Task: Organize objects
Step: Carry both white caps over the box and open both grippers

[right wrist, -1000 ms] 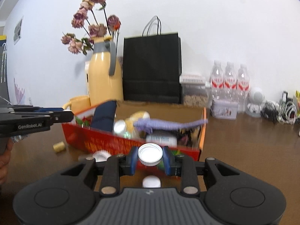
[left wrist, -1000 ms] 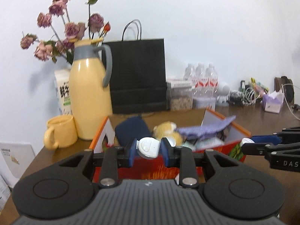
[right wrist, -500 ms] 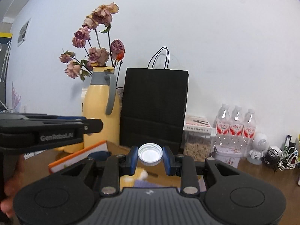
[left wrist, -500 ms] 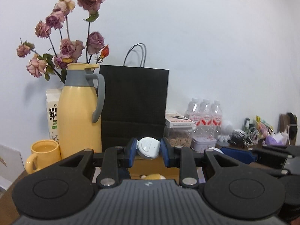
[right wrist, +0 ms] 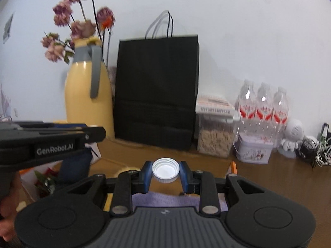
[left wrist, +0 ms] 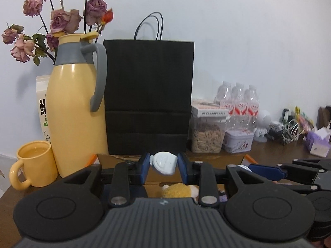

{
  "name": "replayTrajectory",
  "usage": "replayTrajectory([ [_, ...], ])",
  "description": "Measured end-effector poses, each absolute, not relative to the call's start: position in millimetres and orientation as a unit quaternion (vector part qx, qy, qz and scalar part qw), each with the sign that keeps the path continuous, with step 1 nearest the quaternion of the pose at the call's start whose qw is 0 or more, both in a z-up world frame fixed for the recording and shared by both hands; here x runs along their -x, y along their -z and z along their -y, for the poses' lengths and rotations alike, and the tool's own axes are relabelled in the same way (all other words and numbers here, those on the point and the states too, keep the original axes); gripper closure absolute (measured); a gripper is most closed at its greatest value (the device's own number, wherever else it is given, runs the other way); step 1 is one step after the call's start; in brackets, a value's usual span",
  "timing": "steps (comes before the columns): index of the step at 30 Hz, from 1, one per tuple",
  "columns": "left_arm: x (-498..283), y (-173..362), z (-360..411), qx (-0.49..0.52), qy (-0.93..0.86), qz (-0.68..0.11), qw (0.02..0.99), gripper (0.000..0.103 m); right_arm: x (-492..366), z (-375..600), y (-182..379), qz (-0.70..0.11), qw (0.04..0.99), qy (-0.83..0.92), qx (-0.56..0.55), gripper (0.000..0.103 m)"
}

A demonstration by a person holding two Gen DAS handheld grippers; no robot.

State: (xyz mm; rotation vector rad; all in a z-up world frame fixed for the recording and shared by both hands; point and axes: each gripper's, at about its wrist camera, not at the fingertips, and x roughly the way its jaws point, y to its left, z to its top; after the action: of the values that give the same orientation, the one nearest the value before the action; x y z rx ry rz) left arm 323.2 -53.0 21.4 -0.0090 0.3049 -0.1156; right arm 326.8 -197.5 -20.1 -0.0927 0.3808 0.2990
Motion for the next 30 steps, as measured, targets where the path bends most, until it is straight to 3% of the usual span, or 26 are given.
replayTrajectory([
  [1, -323.6, -19.9, 52.7, 0.005, 0.054, -0.154, 0.987, 0.027, -328.6, 197.1, 22.7, -0.194, 0.969, -0.144, 0.047, 0.068],
  [2, -323.0, -19.3, 51.6, 0.009, 0.045, -0.15, 0.988, 0.01, -330.2, 197.4, 24.8, -0.199, 0.969, -0.139, 0.046, 0.042],
  [3, -320.4, -19.4, 50.2, 0.013, 0.035, -0.136, 0.99, 0.0, -331.0, 197.8, 26.0, -0.203, 0.969, -0.135, 0.045, 0.025],
  [4, -316.9, -19.9, 49.0, 0.015, 0.025, -0.121, 0.992, 0.0, -331.8, 198.0, 27.3, -0.206, 0.969, -0.132, 0.044, 0.0],
  [18, -307.4, -23.0, 49.9, 0.019, 0.015, -0.122, 0.992, 0.0, -321.2, 207.5, 25.4, -0.209, 0.969, -0.127, 0.033, 0.0],
  [30, -242.4, -19.3, 37.0, 0.025, 0.028, -0.108, 0.993, 0.0, -261.7, 225.6, 22.4, -0.181, 0.976, -0.12, 0.035, 0.0],
])
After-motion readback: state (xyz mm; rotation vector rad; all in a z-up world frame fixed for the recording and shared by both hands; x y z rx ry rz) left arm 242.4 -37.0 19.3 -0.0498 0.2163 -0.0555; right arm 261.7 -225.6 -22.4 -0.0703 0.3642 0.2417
